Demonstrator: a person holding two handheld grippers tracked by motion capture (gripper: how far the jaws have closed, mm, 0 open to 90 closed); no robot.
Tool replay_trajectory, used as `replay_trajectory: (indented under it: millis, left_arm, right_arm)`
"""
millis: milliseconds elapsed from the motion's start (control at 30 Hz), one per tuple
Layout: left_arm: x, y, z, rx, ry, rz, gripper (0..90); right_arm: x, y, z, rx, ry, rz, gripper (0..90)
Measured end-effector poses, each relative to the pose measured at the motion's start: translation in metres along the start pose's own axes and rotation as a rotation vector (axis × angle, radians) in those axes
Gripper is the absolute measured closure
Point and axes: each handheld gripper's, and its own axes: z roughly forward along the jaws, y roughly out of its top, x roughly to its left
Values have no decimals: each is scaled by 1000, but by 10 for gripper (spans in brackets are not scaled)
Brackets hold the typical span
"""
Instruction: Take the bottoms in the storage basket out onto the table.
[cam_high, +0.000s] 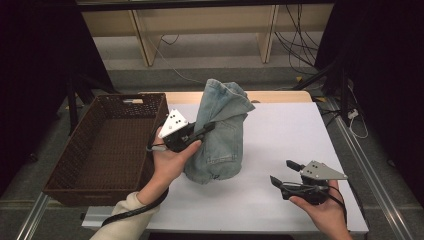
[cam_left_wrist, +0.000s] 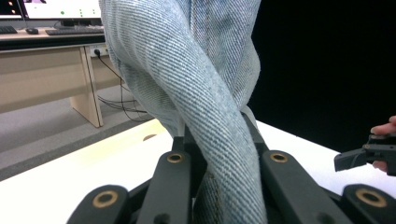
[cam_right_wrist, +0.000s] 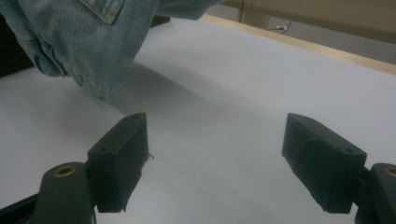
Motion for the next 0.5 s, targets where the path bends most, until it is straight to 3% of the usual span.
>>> replay_trajectory:
  millis: [500]
  left_arm:
    - [-1, -14, 11, 54, -5, 0, 776]
  right_arm:
    - [0, 0, 0, 1, 1, -4, 236]
